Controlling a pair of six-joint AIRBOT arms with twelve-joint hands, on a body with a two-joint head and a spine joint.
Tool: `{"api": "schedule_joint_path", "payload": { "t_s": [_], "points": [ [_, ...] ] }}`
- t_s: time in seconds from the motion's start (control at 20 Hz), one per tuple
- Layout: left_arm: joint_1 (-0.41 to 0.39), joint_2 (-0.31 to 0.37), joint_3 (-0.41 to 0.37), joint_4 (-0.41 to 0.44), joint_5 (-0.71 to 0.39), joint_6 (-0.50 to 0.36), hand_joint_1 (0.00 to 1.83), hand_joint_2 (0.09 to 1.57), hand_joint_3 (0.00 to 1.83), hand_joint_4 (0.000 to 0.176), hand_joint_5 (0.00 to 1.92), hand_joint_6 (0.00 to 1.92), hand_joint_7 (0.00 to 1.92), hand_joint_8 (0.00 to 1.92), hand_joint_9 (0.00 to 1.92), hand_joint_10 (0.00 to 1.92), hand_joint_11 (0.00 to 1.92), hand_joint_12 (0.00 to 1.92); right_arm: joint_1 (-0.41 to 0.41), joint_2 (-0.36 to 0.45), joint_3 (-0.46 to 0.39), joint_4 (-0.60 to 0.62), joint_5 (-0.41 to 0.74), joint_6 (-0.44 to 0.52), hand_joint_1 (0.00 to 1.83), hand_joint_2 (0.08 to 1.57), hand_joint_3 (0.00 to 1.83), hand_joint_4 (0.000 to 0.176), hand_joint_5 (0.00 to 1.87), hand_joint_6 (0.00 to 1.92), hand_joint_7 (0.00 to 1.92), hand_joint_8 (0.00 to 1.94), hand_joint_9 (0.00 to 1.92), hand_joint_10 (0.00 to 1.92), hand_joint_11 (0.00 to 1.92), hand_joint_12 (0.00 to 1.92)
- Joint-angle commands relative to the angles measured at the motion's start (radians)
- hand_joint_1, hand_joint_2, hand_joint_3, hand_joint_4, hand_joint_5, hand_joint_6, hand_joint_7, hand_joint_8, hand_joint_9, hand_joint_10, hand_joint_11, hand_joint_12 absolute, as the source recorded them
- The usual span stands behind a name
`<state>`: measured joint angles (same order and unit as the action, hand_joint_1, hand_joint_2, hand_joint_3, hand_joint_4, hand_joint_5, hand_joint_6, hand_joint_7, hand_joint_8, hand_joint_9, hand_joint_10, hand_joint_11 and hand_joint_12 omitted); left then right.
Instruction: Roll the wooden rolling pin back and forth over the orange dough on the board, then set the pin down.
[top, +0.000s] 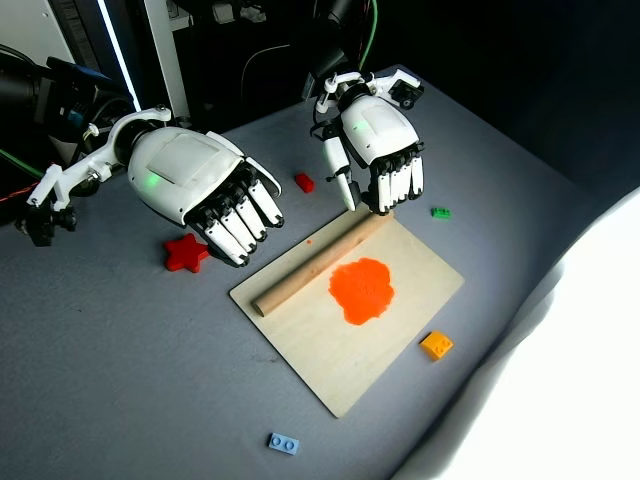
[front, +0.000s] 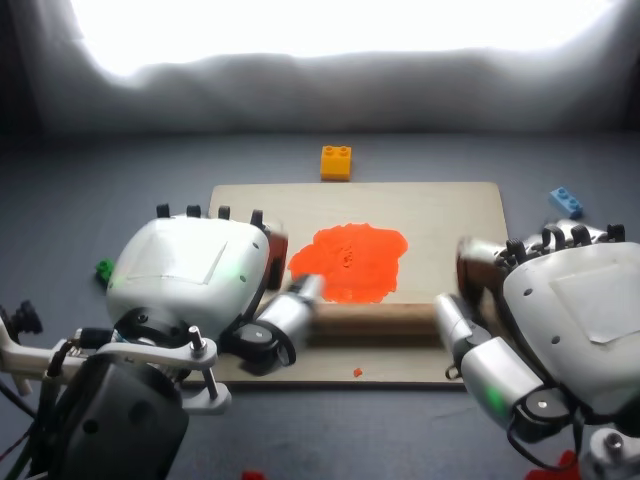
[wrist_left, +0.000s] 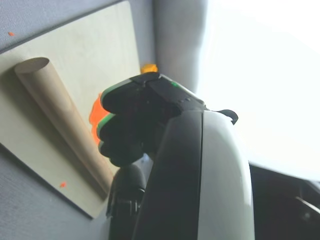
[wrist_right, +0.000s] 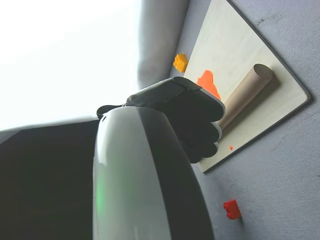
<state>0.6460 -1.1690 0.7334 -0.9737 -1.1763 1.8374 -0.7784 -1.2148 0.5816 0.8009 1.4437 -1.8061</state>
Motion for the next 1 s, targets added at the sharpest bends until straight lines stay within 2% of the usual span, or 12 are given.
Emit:
{"api": "schedule_joint_path", "payload": {
  "t_s": [0.0, 0.05, 0.2, 0.25, 0.45, 0.6, 0.75, 0.95],
  "points": [
    [-0.010, 0.004, 0.004, 0.086, -0.091, 0.002, 0.00, 1.49, 0.05, 0.000, 0.00, 0.00, 0.00, 0.00, 0.00, 0.00, 0.00, 0.00, -0.005, -0.001, 0.006, -0.088, 0.081, -0.001, 0.00, 1.57, 0.03, 0.000, 0.13, 0.01, 0.11, 0.00, 0.05, 0.01, 0.00, 0.08],
    [-0.010, 0.004, 0.006, 0.086, -0.095, 0.002, 0.00, 1.48, 0.05, 0.000, 0.00, 0.00, 0.00, 0.00, 0.00, 0.00, 0.00, 0.00, -0.009, -0.009, 0.017, -0.088, 0.079, -0.001, 0.00, 1.57, 0.01, 0.000, 0.14, 0.01, 0.11, 0.00, 0.05, 0.00, 0.00, 0.13],
    [-0.006, 0.002, 0.011, 0.101, -0.139, 0.001, 0.00, 1.48, 0.03, 0.000, 0.00, 0.00, 0.00, 0.00, 0.00, 0.00, 0.00, 0.00, -0.007, -0.036, 0.055, -0.088, 0.070, 0.004, 0.00, 1.55, 0.00, 0.000, 0.11, 0.00, 0.11, 0.00, 0.06, 0.01, 0.00, 0.09],
    [0.000, 0.000, 0.014, 0.118, -0.152, -0.005, 0.00, 1.48, 0.03, 0.000, 0.01, 0.00, 0.00, 0.00, 0.00, 0.00, 0.00, 0.00, -0.006, -0.049, 0.071, -0.088, 0.067, 0.005, 0.00, 1.53, 0.00, 0.000, 0.11, 0.00, 0.11, 0.00, 0.07, 0.01, 0.00, 0.13],
    [0.044, -0.020, 0.021, 0.145, -0.206, -0.031, 0.00, 1.49, 0.03, 0.000, 0.03, 0.01, 0.02, 0.01, 0.00, 0.00, 0.00, 0.00, -0.010, -0.105, 0.132, -0.088, 0.052, 0.005, 0.00, 1.57, 0.04, 0.000, 0.06, 0.00, 0.03, 0.00, 0.00, 0.00, 0.00, 0.00],
    [0.081, -0.039, 0.035, 0.163, -0.232, -0.058, 0.00, 1.51, 0.04, 0.000, 0.00, 0.00, 0.00, 0.00, 0.00, 0.00, 0.00, 0.00, -0.011, -0.131, 0.168, -0.088, 0.043, 0.005, 0.00, 1.57, 0.10, 0.000, 0.09, 0.01, 0.07, 0.02, 0.05, 0.02, 0.01, 0.00],
    [0.127, -0.069, 0.070, 0.197, -0.265, -0.131, 0.00, 1.51, 0.03, 0.000, 0.00, 0.00, 0.00, 0.00, 0.00, 0.00, 0.00, 0.00, -0.023, -0.157, 0.196, -0.088, 0.028, 0.014, 0.00, 1.57, 0.15, 0.000, 0.09, 0.01, 0.09, 0.01, 0.06, 0.01, 0.01, 0.01],
    [0.166, -0.101, 0.103, 0.225, -0.276, -0.157, 0.00, 1.51, 0.02, 0.000, 0.01, 0.00, 0.00, 0.00, 0.00, 0.00, 0.00, 0.00, -0.029, -0.170, 0.207, -0.088, 0.013, 0.046, 0.00, 1.57, 0.16, 0.000, 0.09, 0.00, 0.10, 0.00, 0.07, 0.01, 0.00, 0.01]
  ]
}}
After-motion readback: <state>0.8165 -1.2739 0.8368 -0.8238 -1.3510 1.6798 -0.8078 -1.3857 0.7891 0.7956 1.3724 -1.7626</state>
